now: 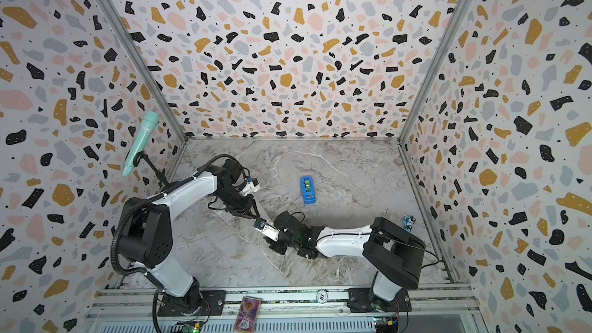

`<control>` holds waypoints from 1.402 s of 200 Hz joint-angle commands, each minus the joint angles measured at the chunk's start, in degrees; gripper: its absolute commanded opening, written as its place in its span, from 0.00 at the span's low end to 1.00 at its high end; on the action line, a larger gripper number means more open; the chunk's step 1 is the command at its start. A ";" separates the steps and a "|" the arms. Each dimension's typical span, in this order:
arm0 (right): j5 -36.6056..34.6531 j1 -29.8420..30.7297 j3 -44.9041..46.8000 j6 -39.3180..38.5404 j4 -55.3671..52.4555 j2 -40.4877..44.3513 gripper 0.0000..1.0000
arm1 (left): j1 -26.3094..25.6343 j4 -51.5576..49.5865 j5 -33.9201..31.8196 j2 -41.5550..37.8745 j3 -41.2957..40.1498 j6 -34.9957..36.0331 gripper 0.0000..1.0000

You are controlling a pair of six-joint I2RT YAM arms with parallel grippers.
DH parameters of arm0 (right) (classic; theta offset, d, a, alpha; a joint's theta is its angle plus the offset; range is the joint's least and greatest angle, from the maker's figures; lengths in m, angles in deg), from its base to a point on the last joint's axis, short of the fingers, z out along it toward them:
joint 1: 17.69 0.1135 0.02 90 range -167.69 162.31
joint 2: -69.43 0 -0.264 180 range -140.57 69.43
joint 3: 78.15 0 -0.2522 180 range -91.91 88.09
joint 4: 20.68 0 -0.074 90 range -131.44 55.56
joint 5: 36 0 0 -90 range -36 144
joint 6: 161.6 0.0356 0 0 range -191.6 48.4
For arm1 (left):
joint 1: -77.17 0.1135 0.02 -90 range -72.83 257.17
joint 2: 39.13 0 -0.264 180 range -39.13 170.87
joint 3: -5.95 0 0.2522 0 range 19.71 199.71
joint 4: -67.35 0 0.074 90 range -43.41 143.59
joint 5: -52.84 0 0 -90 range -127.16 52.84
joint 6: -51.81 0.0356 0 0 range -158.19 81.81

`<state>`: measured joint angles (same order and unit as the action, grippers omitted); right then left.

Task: Wrap wine bottles in bubble wrap
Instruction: Stick the tape on the bubble wrap.

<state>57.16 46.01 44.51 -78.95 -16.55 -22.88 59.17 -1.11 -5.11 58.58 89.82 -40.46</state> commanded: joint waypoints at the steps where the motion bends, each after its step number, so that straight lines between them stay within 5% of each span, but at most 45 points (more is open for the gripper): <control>1: 0.45 -0.24 -0.20 0.41 -5.88 -1.82 0.30 | 0.42 1.48 0.41 -0.86 -0.31 -1.46 0.32; 63: 0.86 -0.23 -0.13 0.74 -5.84 -1.70 0.29 | 0.42 7.01 0.88 -1.10 -4.04 -6.60 0.23; 126: 1.51 -0.17 -0.64 1.28 -6.12 -1.76 0.28 | -0.31 10.95 -4.70 -5.39 -7.62 -12.66 0.23; 187: 1.85 -0.12 -0.30 1.54 -5.23 -2.20 0.27 | -4.39 15.25 -14.82 -10.75 -10.33 -19.91 0.36; 280: 1.55 -0.12 0.23 1.29 -5.28 -2.03 0.26 | -2.75 12.62 -17.49 -16.23 -7.89 -19.63 0.50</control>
<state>57.80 45.91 43.97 -78.12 -16.68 -23.30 55.06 14.00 -20.80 44.77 79.70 -60.32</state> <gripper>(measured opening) 0.262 0.493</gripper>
